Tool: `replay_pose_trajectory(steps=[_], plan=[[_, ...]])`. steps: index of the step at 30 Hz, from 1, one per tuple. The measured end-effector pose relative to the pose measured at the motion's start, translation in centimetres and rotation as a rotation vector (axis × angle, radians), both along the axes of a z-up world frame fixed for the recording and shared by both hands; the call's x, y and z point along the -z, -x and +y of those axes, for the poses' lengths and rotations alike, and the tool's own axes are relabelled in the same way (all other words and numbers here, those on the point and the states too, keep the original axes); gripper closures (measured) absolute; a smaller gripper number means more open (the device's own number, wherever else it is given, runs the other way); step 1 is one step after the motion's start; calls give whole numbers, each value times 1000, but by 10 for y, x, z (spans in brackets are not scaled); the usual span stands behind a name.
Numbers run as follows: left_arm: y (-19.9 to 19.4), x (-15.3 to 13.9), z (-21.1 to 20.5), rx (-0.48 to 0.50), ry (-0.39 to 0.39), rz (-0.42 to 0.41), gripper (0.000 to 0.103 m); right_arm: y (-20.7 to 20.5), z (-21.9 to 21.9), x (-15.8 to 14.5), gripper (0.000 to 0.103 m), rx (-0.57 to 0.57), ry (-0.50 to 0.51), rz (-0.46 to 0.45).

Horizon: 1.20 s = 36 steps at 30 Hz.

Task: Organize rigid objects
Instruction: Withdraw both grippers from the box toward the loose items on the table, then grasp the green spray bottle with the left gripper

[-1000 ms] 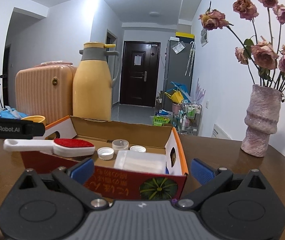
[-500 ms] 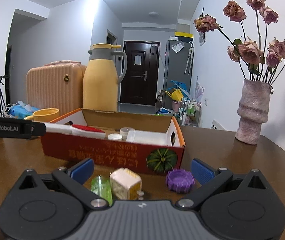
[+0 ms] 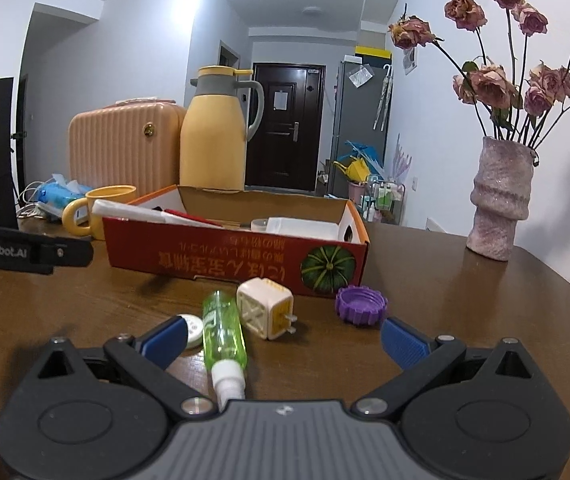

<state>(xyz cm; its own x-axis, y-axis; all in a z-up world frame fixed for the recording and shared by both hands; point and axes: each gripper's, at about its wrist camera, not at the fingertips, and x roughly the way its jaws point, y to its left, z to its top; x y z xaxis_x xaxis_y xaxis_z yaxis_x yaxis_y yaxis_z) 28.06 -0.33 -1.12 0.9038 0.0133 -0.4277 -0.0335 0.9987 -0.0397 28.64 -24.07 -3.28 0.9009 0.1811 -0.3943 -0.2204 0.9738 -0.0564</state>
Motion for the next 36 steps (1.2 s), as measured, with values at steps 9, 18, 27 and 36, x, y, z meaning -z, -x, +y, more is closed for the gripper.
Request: replay_pose_trajectory(steps=[9, 18, 27, 36], plan=[[2, 7, 0, 38, -8, 42, 0, 1, -5, 2, 0, 20, -16, 20], [-6, 15, -27, 94, -51, 86, 0, -8, -21, 3, 0, 69, -56, 33], [-16, 19, -63, 116, -67, 118, 0, -18, -51, 6, 0, 115, -97, 54], [-31, 26, -91, 122, -57, 170, 0, -21, -75, 6, 0, 155, -105, 45]])
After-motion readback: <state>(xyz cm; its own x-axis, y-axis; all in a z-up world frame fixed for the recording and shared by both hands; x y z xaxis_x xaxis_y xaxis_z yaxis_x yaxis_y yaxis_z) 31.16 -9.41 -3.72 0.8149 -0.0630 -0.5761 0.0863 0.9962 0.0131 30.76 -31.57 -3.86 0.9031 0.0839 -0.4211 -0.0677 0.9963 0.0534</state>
